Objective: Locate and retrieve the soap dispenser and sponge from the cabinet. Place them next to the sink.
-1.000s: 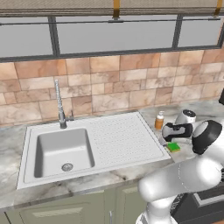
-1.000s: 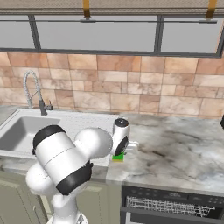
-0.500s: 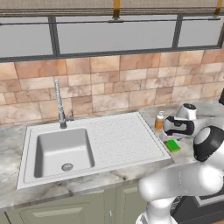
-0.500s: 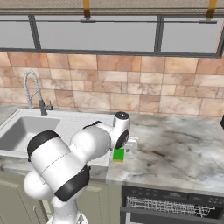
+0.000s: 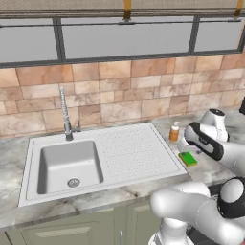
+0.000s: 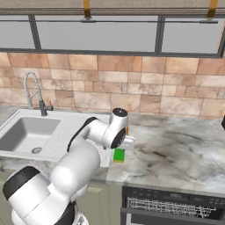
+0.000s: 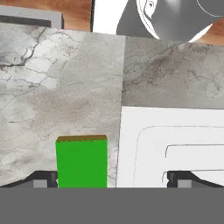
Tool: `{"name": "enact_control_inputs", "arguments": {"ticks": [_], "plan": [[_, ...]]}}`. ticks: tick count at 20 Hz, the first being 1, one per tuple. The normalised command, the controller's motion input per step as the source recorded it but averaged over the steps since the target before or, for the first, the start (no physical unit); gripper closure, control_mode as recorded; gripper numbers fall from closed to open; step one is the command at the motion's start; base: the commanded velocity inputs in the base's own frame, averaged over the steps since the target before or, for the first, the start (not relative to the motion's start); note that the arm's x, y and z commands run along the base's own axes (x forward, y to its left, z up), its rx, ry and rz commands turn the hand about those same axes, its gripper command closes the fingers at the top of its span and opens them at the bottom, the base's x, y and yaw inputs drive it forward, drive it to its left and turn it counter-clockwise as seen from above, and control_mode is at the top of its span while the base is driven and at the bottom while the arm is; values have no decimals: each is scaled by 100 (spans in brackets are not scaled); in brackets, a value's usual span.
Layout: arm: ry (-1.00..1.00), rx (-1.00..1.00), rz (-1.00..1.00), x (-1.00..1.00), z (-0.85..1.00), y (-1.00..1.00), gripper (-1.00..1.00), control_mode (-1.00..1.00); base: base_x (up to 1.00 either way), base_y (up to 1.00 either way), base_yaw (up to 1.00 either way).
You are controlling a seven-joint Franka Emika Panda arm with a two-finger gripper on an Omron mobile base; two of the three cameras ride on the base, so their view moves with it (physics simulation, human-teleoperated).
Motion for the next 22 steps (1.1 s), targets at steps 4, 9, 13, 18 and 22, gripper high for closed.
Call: {"name": "enact_control_inputs", "arguments": {"ticks": [4,9,13,18,22], "plan": [[-7,2,-4,-51,65,49,-100,-100,0,0,0],[-4,1,-5,-35,78,43,-100,-100,0,0,0],[-1,0,-16,-29,56,28,-100,-100,0,0,0],[0,5,-13,-37,39,8,-100,-100,0,0,0],[7,1,-1,-29,42,3,-100,-100,0,0,0]]}}
